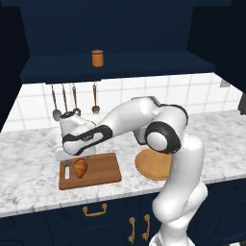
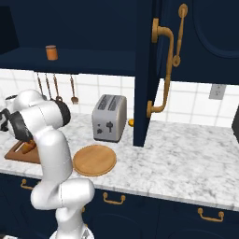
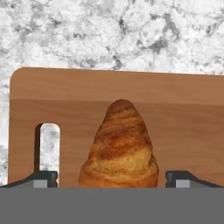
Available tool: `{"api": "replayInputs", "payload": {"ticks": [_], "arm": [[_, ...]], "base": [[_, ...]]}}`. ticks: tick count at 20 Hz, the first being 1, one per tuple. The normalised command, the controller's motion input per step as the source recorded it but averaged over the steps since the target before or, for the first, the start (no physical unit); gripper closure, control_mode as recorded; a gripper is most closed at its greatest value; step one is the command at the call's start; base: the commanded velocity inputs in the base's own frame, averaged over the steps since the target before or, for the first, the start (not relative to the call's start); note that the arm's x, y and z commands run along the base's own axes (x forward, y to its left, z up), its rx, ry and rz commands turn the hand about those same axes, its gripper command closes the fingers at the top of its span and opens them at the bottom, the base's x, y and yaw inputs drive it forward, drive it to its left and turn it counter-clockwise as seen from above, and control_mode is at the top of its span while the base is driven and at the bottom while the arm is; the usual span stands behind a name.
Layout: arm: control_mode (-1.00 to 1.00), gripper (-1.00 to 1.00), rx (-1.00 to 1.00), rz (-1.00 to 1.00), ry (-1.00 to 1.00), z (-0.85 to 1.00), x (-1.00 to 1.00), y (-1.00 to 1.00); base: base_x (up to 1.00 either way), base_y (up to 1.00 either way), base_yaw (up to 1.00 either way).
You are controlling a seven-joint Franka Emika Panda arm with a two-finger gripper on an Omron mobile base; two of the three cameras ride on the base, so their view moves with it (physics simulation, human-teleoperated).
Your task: From the different types of pastries on the counter, select a croissant and place it on the cutting board. Then retrieve a jar of jam from the cabinet and place it alongside the croissant on the cutting board.
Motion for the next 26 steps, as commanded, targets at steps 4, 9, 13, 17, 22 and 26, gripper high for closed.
{"api": "replayInputs", "payload": {"ticks": [4,9,13,17,22,26], "arm": [[-1.0,-1.0,0.17,0.0,-0.28,0.99,0.0,0.03],[-1.0,-1.0,0.01,0.02,-0.25,1.0,-0.07,0.02],[-1.0,-1.0,0.0,0.1,-0.28,1.0,-0.32,-0.1],[-1.0,-1.0,0.0,0.16,-0.34,1.0,-0.3,-0.31],[-1.0,-1.0,-0.02,0.2,-0.32,1.0,-0.33,-0.48],[-1.0,-1.0,-0.03,0.22,-0.31,1.0,-0.23,-0.55]], "base": [[0.0,0.0,0.0],[0.0,0.0,0.0],[0.0,0.0,0.0],[0.0,0.0,0.0],[0.0,0.0,0.0],[0.0,0.0,0.0]]}}
